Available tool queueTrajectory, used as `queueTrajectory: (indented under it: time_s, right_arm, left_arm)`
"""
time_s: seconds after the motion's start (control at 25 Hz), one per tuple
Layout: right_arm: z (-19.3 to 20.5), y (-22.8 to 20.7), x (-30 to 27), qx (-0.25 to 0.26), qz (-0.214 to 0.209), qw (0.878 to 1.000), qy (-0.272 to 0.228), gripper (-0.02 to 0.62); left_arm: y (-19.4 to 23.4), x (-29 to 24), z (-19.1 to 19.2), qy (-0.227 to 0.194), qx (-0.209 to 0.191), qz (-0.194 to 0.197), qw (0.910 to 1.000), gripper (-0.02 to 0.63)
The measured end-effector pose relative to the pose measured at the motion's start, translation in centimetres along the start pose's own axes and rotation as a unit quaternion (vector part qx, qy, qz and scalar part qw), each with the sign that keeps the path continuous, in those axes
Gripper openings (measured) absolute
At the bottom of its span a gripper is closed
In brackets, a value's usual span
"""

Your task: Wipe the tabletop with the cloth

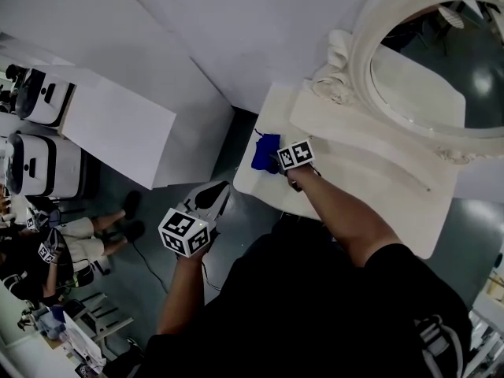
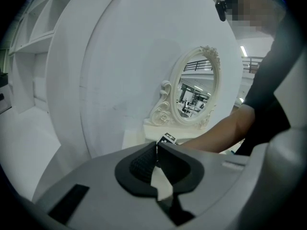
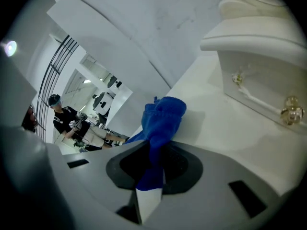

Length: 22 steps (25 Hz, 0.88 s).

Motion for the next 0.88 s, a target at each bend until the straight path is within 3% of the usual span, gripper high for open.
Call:
queueTrajectory:
  time_s: [0.4, 0.88]
  right_arm:
    - [3.6, -4.5, 4.5, -0.045, 0.045, 0.998, 0.008, 0.055]
    - [11.8, -12.3, 15.8, -0.096, 0.119, 0.988, -0.013, 0.055]
  left_arm:
    - [-1.7, -2.8, -1.3, 0.002, -0.019, 0.039, 0.9991, 0.02]
    - [-8.4, -9.8, -4.4, 0.019, -0.076, 0.121, 0.9895, 0.02]
Point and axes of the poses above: the fingertips, and each gripper's own axes: x backward along the fingers, y to its left, z out of its underside, the point moved 6 cm from there along x, backward along the fingers, and after that the axes turned 3 degrees about y, right-handed, at the moved point
